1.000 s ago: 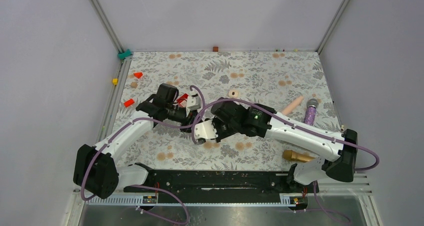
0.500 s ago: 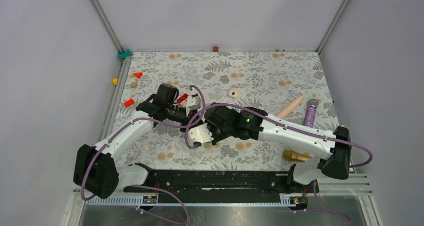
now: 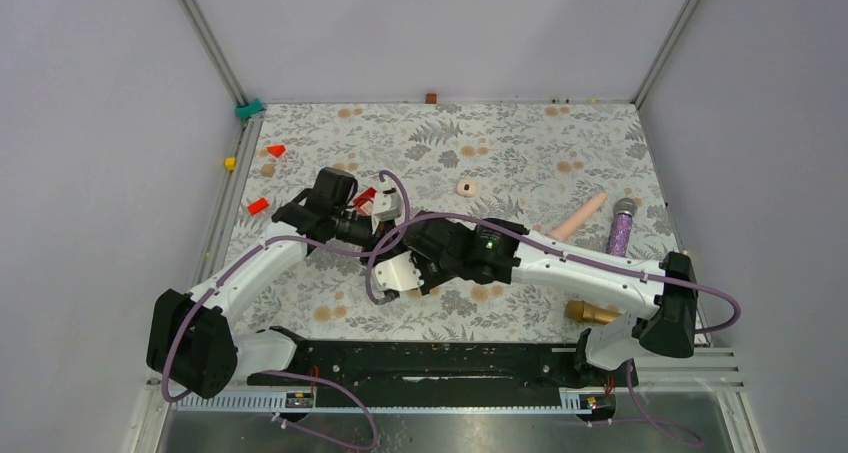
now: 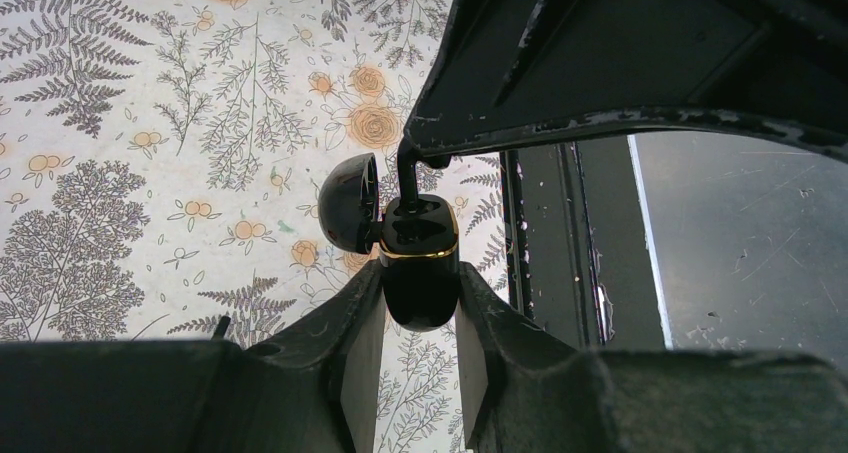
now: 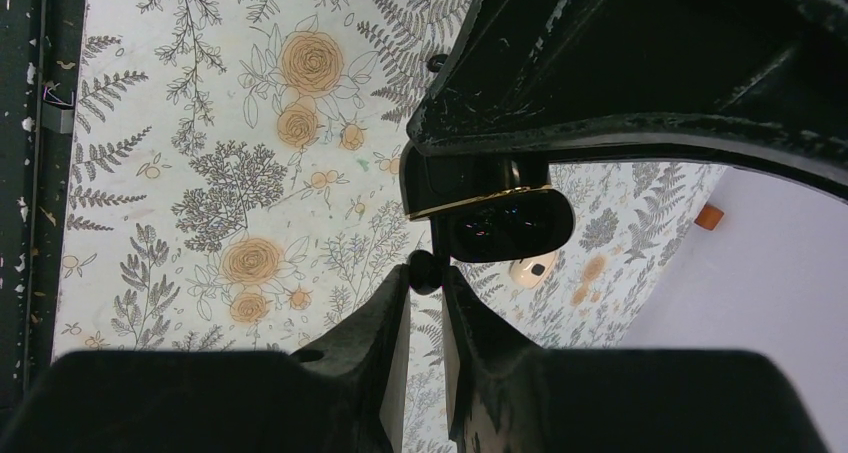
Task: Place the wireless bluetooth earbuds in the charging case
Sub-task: Place the earbud in the charging case.
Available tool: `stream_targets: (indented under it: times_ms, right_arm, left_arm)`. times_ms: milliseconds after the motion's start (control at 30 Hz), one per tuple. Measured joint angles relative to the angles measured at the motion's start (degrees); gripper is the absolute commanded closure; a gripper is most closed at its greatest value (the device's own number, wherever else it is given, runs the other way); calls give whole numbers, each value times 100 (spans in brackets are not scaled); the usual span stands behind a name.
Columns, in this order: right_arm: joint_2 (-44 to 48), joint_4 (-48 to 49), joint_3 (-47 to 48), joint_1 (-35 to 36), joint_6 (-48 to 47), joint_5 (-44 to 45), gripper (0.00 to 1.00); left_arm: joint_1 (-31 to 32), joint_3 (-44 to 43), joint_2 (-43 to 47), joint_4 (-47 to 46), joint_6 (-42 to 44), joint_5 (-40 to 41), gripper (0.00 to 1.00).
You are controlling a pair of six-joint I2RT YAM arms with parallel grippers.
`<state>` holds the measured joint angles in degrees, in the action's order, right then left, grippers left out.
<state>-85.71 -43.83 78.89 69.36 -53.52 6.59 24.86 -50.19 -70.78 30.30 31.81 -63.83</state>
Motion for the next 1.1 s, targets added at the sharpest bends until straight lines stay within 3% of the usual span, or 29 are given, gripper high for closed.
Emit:
stream_targets:
  times_ms: [600, 933, 1100]
  right_arm:
    - [-243, -76, 192, 76, 195, 2, 95]
    - [-271, -98, 271, 76, 387, -13, 79]
    - [-271, -98, 271, 76, 389, -11, 77]
  left_arm:
    - [-2, 0, -33, 52, -22, -9, 100]
    - [-2, 0, -33, 50, -22, -13, 100]
    - [-2, 0, -33, 48, -22, -13, 100]
